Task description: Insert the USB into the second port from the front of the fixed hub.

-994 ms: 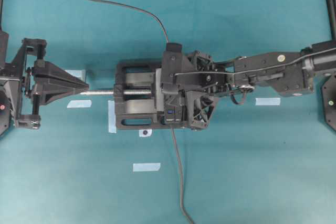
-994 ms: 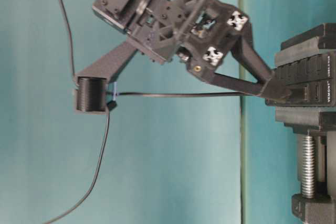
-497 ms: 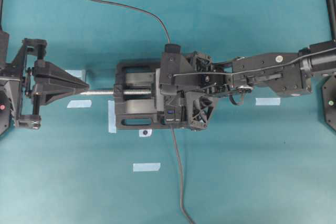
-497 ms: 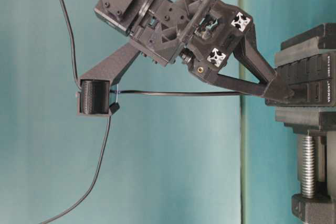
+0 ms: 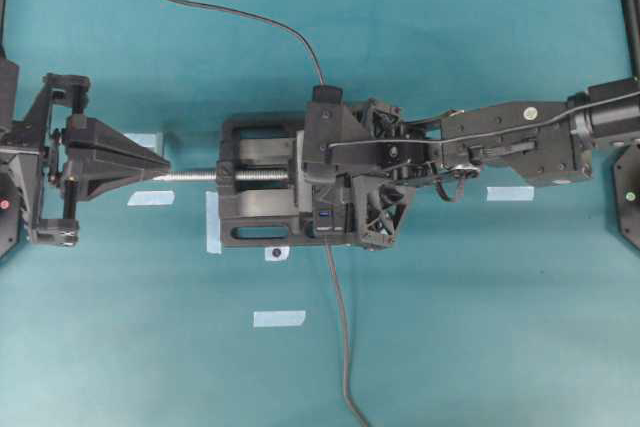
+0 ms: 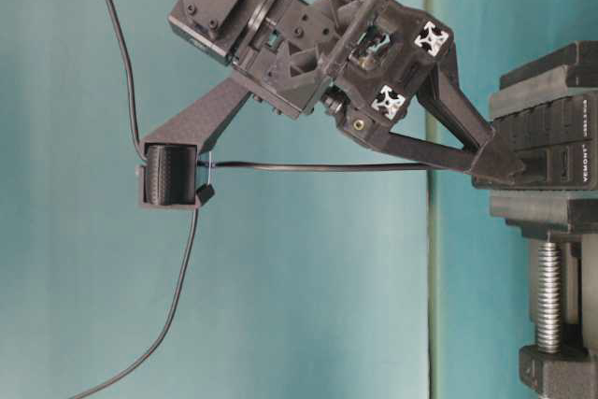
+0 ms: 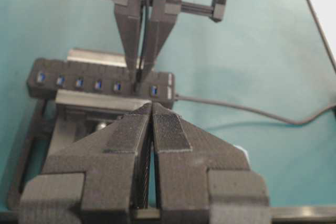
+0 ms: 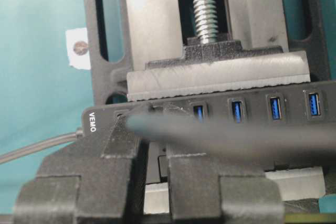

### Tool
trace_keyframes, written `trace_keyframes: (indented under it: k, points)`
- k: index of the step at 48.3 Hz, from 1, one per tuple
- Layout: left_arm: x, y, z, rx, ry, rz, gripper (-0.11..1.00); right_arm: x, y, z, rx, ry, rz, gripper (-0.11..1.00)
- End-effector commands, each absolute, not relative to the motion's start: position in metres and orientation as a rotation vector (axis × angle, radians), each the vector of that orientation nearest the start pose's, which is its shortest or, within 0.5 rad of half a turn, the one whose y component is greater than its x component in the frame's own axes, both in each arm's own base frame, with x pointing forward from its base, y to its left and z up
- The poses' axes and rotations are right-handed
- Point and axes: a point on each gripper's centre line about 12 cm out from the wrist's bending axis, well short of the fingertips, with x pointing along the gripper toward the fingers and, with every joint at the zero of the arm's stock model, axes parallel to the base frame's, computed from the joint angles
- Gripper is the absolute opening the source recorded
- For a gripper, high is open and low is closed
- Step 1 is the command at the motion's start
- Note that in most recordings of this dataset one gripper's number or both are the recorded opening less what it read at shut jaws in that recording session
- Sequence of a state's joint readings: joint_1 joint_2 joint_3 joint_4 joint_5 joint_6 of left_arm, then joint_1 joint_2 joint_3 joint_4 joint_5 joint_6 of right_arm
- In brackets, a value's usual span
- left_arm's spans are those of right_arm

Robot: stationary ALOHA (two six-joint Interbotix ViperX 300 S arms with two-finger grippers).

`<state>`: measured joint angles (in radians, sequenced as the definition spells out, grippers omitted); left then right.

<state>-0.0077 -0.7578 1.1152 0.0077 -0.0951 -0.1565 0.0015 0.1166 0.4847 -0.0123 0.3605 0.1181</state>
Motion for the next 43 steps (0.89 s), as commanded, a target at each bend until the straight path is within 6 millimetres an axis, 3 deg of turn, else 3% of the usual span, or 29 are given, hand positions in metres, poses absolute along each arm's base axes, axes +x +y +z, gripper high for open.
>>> trace_keyframes:
  k: [1, 10, 16, 21, 32, 43]
  points:
    - [0.235, -0.002, 0.259, -0.146, 0.236, 0.009, 0.01, 0.408, 0.005, 0.148, 0.095, 0.973, -0.046, 0.09]
    - [0.234, -0.002, 0.259, -0.147, 0.235, 0.007, 0.01, 0.409, 0.004, 0.157, 0.093, 0.941, -0.044, 0.12]
    - [0.234, -0.002, 0.26, -0.147, 0.232, 0.009, 0.01, 0.409, 0.003, 0.161, 0.092, 0.926, -0.043, 0.21]
    - [0.235, -0.002, 0.261, -0.149, 0.227, 0.008, 0.01, 0.41, 0.004, 0.164, 0.091, 0.909, -0.041, 0.36]
    - [0.235, -0.002, 0.262, -0.147, 0.223, 0.006, 0.01, 0.415, 0.003, 0.175, 0.097, 0.855, -0.041, 0.86]
    - [0.235, -0.003, 0.263, -0.15, 0.223, 0.004, 0.01, 0.414, 0.003, 0.176, 0.099, 0.857, -0.043, 0.86]
